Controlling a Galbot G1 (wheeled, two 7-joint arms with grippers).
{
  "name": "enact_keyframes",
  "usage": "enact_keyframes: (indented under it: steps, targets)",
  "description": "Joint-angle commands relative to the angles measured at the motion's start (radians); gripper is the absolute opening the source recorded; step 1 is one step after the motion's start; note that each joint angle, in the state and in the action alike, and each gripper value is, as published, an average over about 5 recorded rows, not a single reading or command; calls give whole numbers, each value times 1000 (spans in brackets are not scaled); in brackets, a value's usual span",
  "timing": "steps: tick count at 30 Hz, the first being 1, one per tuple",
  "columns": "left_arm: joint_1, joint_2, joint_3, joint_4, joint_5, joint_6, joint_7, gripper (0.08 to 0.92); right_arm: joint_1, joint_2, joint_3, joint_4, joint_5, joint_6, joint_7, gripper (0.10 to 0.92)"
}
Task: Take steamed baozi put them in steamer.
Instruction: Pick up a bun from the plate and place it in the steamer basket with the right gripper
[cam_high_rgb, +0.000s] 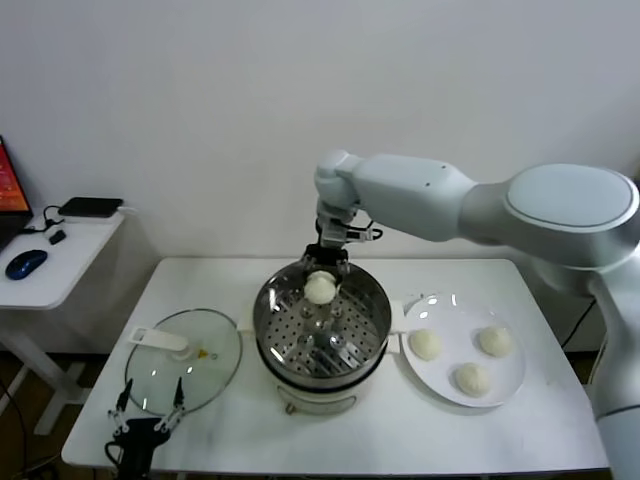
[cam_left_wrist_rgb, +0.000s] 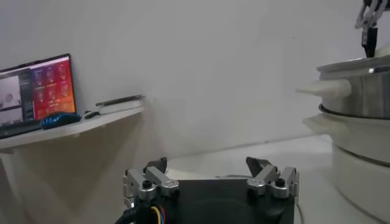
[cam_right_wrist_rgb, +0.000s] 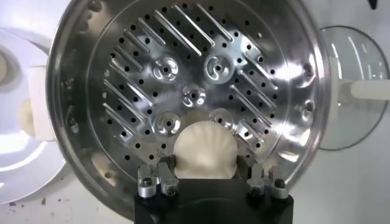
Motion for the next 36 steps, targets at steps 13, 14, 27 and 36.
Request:
enact_keyframes:
  steps: [13, 14, 27, 36]
  targets:
    - [-4, -42, 1, 8, 7, -3, -1, 823, -87, 38, 43, -127, -85, 59, 7, 670]
    - [-5, -42, 0, 9, 8, -4, -1, 823, -88, 39, 44, -130, -86, 62, 7, 670]
    - [-8, -44, -2, 14, 14, -5, -1, 823, -54, 37, 31, -135, -17, 94, 9, 816]
    - [1, -44, -4, 9, 18, -5, -1, 823, 170, -44, -160, 45, 367, 2, -102, 823]
